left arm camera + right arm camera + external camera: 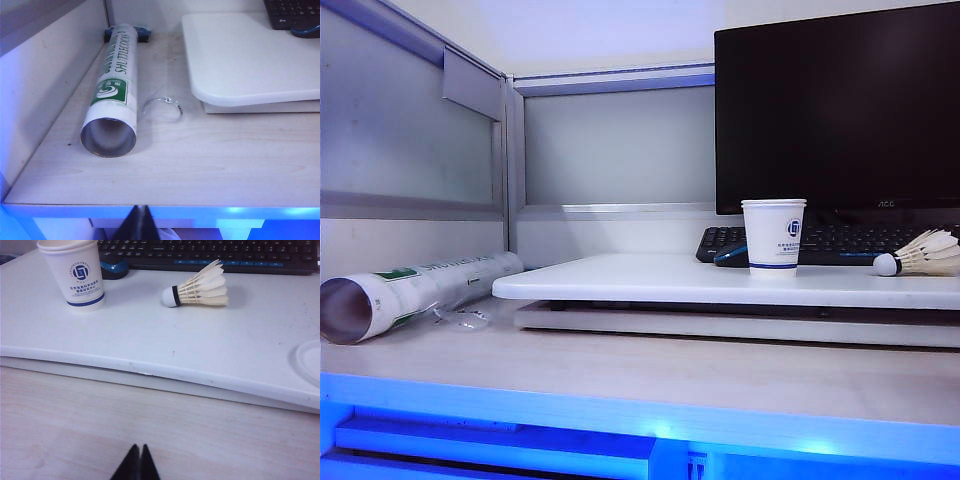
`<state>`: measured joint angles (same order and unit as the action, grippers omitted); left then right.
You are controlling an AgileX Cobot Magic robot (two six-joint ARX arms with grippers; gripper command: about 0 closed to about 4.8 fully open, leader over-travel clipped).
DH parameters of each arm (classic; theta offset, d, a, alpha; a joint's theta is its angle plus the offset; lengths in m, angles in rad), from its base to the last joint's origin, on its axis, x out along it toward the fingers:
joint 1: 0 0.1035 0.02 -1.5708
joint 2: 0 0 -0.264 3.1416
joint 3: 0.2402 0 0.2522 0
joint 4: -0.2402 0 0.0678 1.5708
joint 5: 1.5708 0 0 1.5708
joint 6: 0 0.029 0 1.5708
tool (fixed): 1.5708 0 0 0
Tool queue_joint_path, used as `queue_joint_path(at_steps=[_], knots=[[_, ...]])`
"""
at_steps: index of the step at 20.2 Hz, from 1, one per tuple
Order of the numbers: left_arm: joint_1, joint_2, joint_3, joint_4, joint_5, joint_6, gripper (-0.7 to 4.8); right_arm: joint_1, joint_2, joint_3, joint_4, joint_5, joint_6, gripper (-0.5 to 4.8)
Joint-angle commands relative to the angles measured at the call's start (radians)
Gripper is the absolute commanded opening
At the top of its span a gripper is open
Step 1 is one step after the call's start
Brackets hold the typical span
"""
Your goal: Pick up the badminton from the table and put it into the white paper cup.
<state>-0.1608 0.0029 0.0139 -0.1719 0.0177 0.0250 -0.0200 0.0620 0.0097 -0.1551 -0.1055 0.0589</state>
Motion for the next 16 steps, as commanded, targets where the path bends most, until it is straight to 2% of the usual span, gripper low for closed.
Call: queue_joint_path(at_steps=[1, 7, 9, 10, 11, 12, 13, 16], knots=[[0.000, 0.001, -0.007, -0.010, 0.005, -0.003, -0.04, 0.000, 0.000, 0.001, 0.019, -0.002, -0.003, -0.06], [0.000, 0.001, -0.007, -0.006, 0.007, -0.003, -0.05, 0.000, 0.000, 0.001, 0.019, -0.002, -0.003, -0.06], [0.000, 0.001, -0.005, 0.002, 0.132, -0.003, -0.05, 0.000, -0.001, 0.010, 0.042, -0.002, -0.003, -0.06], [0.000, 0.001, -0.001, 0.008, 0.311, -0.003, -0.05, 0.000, 0.000, 0.046, 0.053, -0.001, 0.031, -0.04], [0.000, 0.001, -0.001, 0.008, 0.330, -0.003, -0.05, 0.000, 0.000, 0.050, 0.058, 0.000, 0.043, 0.03], [0.000, 0.001, 0.001, 0.005, 0.368, -0.003, -0.05, 0.000, 0.000, 0.062, 0.066, 0.003, 0.069, 0.43], [0.000, 0.001, 0.002, 0.005, 0.404, -0.003, -0.05, 0.000, 0.000, 0.084, 0.084, 0.029, 0.099, 1.06], [0.000, 0.001, 0.003, 0.002, 0.443, -0.003, -0.05, 0.000, 0.001, 0.129, 0.116, 0.063, 0.098, 1.79]])
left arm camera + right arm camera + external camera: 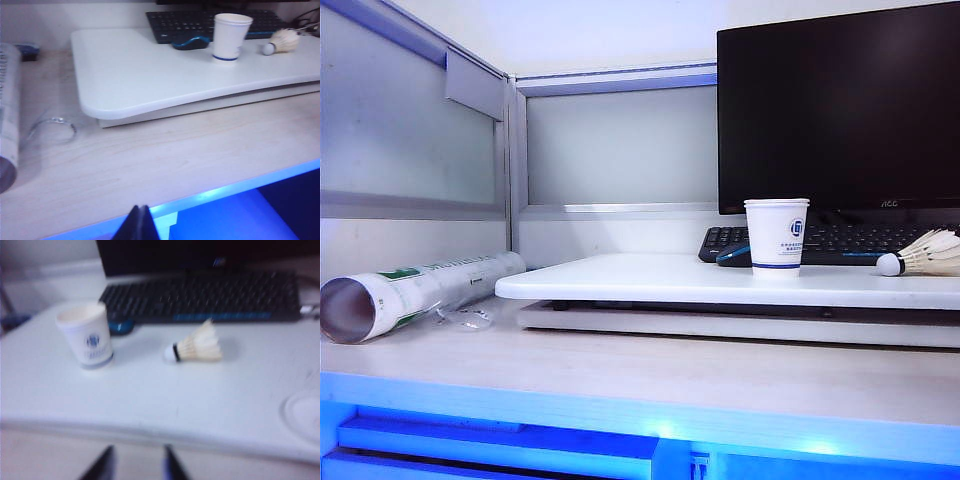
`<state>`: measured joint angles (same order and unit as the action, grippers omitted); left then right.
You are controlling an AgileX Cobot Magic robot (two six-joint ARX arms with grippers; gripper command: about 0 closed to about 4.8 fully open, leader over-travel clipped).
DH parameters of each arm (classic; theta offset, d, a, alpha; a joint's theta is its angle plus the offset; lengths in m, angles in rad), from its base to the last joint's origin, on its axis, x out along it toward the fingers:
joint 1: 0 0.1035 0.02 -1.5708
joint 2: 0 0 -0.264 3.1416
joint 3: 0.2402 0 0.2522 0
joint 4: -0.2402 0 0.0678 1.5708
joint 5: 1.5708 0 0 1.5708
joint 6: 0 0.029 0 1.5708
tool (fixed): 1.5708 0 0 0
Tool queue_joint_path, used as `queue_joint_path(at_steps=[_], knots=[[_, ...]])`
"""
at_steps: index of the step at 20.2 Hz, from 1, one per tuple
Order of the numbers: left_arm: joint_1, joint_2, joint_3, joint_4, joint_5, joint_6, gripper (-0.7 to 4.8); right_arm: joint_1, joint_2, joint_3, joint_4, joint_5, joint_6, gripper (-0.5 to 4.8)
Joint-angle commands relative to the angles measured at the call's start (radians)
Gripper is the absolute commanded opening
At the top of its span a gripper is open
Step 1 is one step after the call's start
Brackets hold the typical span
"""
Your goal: Pick up the badminton from the table and put it into the white paper cup.
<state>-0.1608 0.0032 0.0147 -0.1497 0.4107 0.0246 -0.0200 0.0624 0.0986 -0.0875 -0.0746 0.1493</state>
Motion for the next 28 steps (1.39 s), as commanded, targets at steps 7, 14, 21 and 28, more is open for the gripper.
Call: queue_joint_path(at_steps=[7, 14, 21, 28], knots=[[0.000, 0.000, 0.003, -0.020, 0.154, -0.003, -0.05, -0.001, 0.099, 0.130, 0.068, 0.082, 0.008, 4.43], [0.000, 0.000, 0.004, -0.022, 0.154, -0.003, -0.05, -0.007, 0.565, 0.266, 0.319, 0.074, 0.007, 4.63], [0.000, 0.000, 0.004, -0.023, 0.154, -0.002, -0.05, -0.122, 1.188, 0.501, 0.532, -0.093, 0.008, 4.63], [0.000, 0.000, 0.004, -0.023, 0.146, 0.043, -0.05, -0.163, 1.537, 0.749, 0.565, -0.237, 0.008, 4.63]])
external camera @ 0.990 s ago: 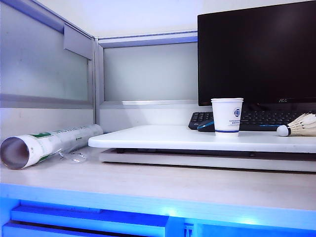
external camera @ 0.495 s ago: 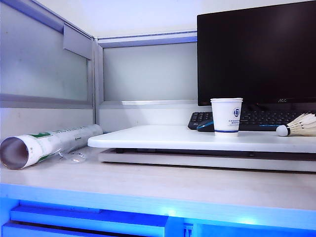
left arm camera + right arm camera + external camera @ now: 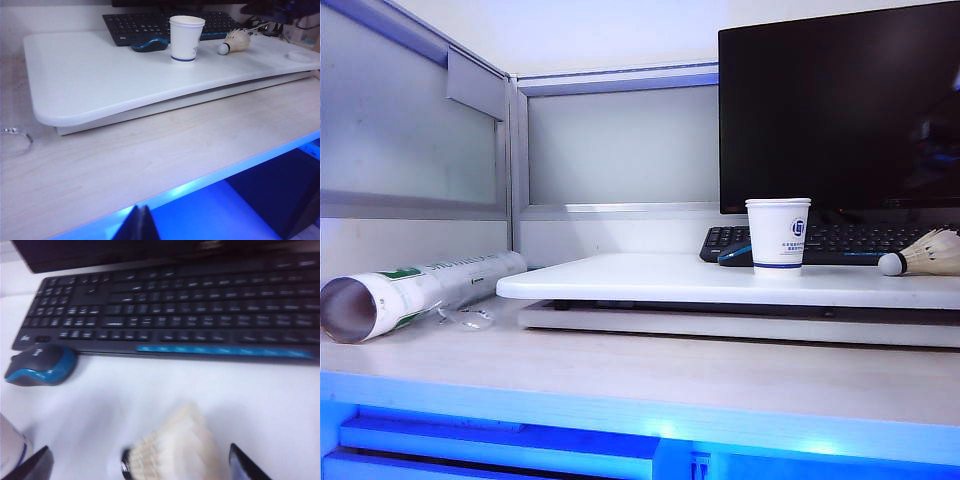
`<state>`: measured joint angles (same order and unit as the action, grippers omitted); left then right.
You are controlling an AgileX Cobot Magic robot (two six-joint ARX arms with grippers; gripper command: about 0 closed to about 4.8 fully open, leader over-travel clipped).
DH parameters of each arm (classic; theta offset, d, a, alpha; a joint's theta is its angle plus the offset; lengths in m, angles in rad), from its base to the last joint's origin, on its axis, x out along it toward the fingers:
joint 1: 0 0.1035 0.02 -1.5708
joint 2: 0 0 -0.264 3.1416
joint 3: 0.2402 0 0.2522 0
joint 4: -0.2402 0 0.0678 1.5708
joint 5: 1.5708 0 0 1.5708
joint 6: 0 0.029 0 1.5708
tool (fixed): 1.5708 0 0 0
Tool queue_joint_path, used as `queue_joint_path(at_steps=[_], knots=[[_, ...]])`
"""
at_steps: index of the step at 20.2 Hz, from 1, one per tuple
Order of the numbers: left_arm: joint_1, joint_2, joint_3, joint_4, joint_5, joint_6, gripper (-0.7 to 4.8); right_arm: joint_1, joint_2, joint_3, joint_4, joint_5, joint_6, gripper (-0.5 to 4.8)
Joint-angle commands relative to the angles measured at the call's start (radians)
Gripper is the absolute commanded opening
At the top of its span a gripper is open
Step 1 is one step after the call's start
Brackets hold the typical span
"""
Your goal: Pick up the badminton from the table and put it into the white paper cup.
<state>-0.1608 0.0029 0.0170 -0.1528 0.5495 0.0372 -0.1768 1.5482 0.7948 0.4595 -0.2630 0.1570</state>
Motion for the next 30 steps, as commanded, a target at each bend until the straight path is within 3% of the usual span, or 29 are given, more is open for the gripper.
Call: queue_joint_path(at_steps=[1, 7, 11, 17, 20, 21, 24, 27, 30], knots=[[0.000, 0.001, 0.002, -0.020, 0.008, 0.042, -0.05, -0.007, 0.079, 0.075, 0.015, -0.055, 0.000, 4.63], [0.000, 0.001, 0.002, -0.021, 0.010, 0.042, -0.05, -0.037, 0.175, 0.139, 0.009, -0.054, 0.000, 4.63], [0.000, 0.001, 0.002, -0.021, 0.012, 0.041, -0.05, -0.072, 0.205, 0.141, 0.006, -0.170, 0.001, 4.26], [0.000, 0.001, 0.002, -0.021, 0.012, 0.040, -0.05, -0.072, 0.211, 0.141, -0.019, -0.241, 0.027, 4.16], [0.000, 0.001, 0.002, -0.021, 0.012, 0.040, -0.05, -0.072, 0.223, 0.141, -0.020, -0.286, 0.034, 2.28], [0.000, 0.001, 0.002, -0.021, 0.012, 0.040, -0.05, -0.071, 0.225, 0.141, -0.021, -0.296, 0.034, 1.97], [0.000, 0.001, 0.002, -0.021, 0.012, 0.040, -0.05, -0.071, 0.225, 0.141, -0.021, -0.297, 0.034, 1.95], [0.000, 0.001, 0.002, -0.021, 0.012, 0.040, -0.05, -0.071, 0.225, 0.141, -0.021, -0.298, 0.034, 0.24], [0.000, 0.001, 0.002, -0.021, 0.012, 0.040, -0.05, -0.071, 0.225, 0.141, -0.021, -0.297, 0.034, -0.05]])
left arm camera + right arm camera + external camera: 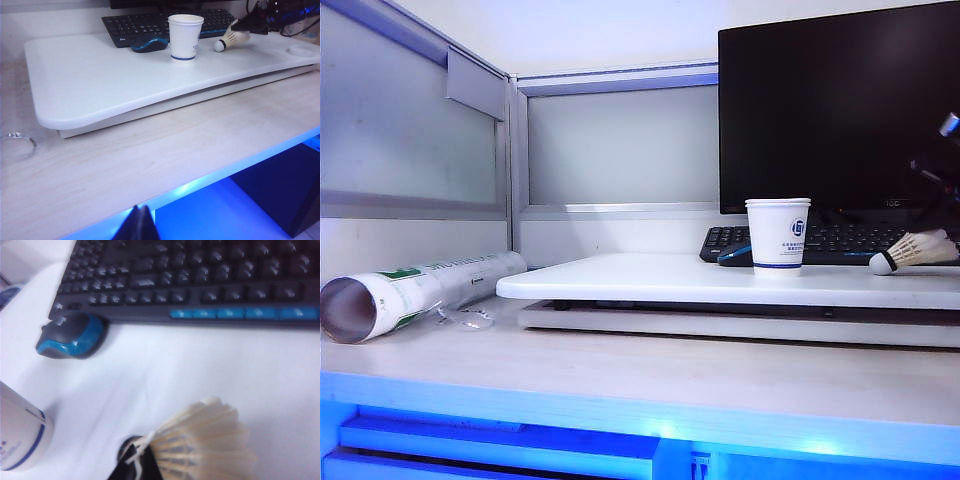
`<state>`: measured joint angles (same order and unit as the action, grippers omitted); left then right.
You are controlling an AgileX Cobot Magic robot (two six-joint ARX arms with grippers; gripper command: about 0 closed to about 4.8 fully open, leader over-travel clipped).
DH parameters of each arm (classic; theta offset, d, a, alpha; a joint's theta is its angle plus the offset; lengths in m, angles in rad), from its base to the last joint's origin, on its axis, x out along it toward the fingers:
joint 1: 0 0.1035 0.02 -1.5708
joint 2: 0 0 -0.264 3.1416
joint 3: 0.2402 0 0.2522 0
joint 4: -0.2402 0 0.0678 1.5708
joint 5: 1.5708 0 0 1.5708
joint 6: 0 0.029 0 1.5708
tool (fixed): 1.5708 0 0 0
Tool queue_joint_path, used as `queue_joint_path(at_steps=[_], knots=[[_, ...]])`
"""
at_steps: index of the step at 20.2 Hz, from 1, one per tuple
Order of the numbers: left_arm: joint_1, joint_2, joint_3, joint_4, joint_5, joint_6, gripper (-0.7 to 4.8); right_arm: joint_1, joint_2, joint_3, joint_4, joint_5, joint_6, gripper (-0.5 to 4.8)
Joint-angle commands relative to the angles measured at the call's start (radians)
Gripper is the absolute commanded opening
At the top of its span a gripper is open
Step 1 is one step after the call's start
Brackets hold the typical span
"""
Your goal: Pick up the badminton from the table and put it into the white paper cup.
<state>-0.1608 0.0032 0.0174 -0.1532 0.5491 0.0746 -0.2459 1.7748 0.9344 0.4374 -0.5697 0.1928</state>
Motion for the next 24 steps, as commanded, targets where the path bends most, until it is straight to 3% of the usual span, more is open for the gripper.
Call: queue_joint_path(at_steps=[1, 10, 24], knots=[[0.000, 0.000, 0.001, -0.021, 0.012, 0.003, -0.05, -0.002, -0.002, 0.002, 0.002, 0.010, -0.002, -0.05], [0.000, 0.000, 0.001, -0.021, 0.012, 0.003, -0.05, 0.006, -0.011, 0.002, 0.057, -0.118, 0.074, -0.05], [0.000, 0.000, 0.001, -0.021, 0.012, 0.003, -0.05, 0.006, -0.163, 0.007, 0.120, -0.148, 0.102, -0.05]])
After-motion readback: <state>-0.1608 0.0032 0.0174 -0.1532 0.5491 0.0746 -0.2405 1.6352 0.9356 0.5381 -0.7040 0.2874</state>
